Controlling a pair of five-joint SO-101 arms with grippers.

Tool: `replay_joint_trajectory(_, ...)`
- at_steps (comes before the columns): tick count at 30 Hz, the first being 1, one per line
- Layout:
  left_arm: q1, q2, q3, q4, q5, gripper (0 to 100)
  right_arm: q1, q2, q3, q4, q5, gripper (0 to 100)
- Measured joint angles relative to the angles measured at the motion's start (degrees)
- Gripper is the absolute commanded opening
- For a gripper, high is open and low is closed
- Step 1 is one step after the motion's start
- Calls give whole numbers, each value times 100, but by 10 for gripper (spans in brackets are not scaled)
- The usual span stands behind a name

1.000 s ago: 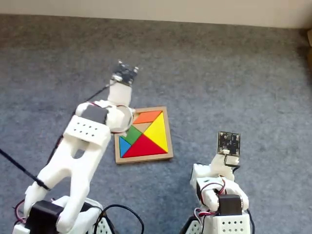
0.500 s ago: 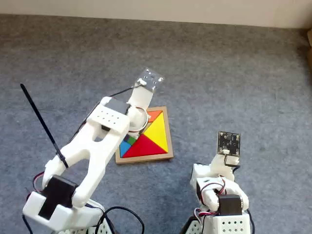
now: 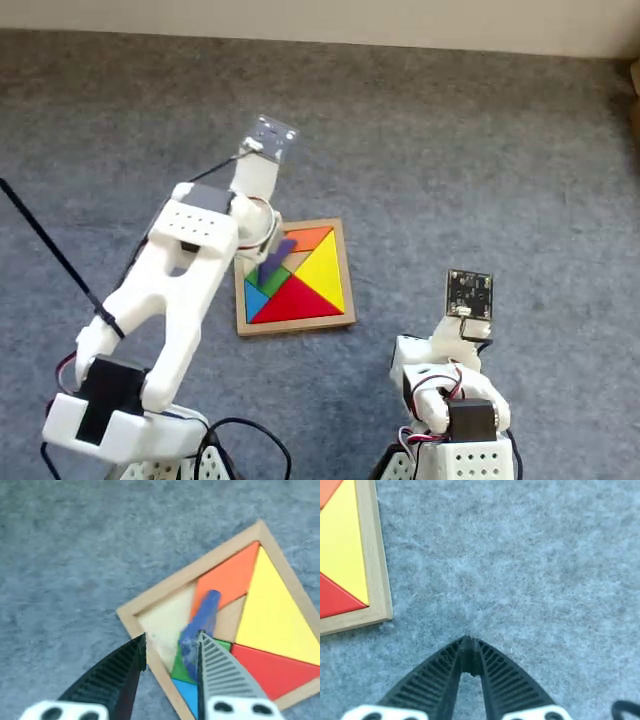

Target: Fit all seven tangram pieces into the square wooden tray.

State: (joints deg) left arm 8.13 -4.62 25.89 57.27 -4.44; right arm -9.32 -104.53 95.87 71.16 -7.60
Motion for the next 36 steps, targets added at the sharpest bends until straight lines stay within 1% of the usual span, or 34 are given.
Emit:
replay_joint_trajectory(4,-193,0,-9,-88,0,172,0,0,0,0,0,9)
replay_joint_trajectory(9,-220,0,-62,-79,0,168,0,0,0,0,0,9)
replay_joint_trajectory(15,369,-9,-105,229,0,168,0,0,0,0,0,9)
replay_joint_trajectory(19,396,-9,-105,229,0,165,0,0,0,0,0,9)
replay_joint_trajectory(20,387,-9,-105,229,0,148,0,0,0,0,0,9)
replay_joint_trajectory(23,343,-9,-105,281,0,28,0,0,0,0,0,9)
replay_joint_trajectory(24,316,-62,-79,281,0,2,0,0,0,0,0,9)
replay_joint_trajectory(26,299,-369,141,281,0,14,0,0,0,0,0,9)
replay_joint_trajectory(30,325,-1292,888,211,0,5,0,0,0,0,0,9)
replay_joint_trajectory(36,325,-2945,2637,-897,0,5,0,0,0,0,0,9)
